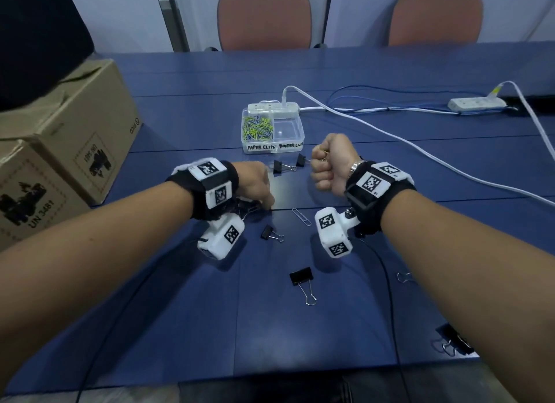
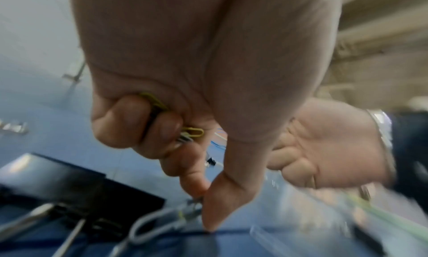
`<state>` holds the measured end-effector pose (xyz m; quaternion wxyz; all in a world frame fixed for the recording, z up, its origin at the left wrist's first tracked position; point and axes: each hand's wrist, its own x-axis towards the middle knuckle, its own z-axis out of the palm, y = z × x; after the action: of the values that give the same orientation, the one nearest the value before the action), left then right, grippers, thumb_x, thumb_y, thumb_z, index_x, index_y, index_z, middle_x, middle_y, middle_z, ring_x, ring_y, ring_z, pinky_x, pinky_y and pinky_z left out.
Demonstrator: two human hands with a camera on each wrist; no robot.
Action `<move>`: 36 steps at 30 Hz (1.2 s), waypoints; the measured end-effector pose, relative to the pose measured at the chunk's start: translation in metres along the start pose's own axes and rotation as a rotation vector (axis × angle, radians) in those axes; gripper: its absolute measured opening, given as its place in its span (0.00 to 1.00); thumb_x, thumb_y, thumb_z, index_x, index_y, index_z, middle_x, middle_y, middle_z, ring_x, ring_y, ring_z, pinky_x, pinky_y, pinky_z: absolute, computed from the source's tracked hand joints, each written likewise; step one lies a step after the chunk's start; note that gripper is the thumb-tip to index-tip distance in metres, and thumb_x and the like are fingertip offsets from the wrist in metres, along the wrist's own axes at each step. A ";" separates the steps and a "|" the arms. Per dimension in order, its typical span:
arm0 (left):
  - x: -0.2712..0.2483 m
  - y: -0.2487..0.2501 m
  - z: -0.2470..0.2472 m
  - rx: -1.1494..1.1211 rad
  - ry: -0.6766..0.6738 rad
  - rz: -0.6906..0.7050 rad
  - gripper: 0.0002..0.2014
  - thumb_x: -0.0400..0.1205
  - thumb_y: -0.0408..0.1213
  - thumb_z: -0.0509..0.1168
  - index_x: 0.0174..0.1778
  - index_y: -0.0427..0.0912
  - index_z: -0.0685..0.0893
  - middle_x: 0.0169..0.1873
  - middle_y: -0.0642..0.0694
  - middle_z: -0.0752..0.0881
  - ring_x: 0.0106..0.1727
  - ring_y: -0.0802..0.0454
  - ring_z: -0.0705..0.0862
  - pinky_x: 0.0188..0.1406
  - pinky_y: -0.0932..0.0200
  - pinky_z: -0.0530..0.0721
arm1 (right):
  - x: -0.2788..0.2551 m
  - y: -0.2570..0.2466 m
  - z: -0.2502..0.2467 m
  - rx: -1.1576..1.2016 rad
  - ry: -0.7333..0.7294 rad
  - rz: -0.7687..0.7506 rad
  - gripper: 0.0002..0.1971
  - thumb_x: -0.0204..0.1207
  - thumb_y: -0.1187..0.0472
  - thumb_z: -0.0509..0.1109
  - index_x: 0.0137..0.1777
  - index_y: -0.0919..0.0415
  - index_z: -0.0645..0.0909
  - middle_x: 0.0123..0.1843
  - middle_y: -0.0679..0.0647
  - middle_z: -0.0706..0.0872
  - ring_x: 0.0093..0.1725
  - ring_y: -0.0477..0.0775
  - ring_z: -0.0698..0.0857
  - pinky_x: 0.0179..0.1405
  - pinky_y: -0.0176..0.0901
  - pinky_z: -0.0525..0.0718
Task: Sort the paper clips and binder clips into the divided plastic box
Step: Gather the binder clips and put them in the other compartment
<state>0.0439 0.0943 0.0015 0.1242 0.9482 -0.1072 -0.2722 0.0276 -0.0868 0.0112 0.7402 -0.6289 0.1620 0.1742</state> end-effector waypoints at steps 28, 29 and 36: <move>0.018 -0.008 -0.019 -0.921 -0.089 0.081 0.09 0.84 0.25 0.57 0.53 0.38 0.81 0.35 0.44 0.84 0.23 0.57 0.61 0.16 0.68 0.57 | -0.006 0.026 0.007 -1.545 -0.009 -0.365 0.08 0.61 0.51 0.85 0.37 0.53 0.92 0.37 0.47 0.92 0.43 0.51 0.88 0.40 0.43 0.88; 0.019 -0.008 -0.018 -0.910 -0.080 0.076 0.09 0.84 0.25 0.57 0.53 0.38 0.82 0.35 0.44 0.84 0.23 0.57 0.62 0.16 0.69 0.58 | -0.008 0.027 0.008 -1.562 -0.003 -0.374 0.06 0.62 0.53 0.84 0.37 0.53 0.92 0.37 0.47 0.91 0.43 0.52 0.88 0.39 0.42 0.87; 0.020 -0.007 -0.018 -0.884 -0.044 0.059 0.09 0.84 0.26 0.58 0.55 0.37 0.82 0.35 0.44 0.86 0.22 0.57 0.63 0.15 0.69 0.59 | -0.007 0.034 0.011 -1.514 -0.013 -0.315 0.05 0.66 0.58 0.78 0.40 0.58 0.90 0.43 0.54 0.91 0.45 0.57 0.89 0.42 0.46 0.89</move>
<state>0.0707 0.0985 0.0042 0.5234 0.7943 -0.0103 -0.3082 0.0055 -0.0716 -0.0139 0.1254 -0.9782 -0.0970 0.1339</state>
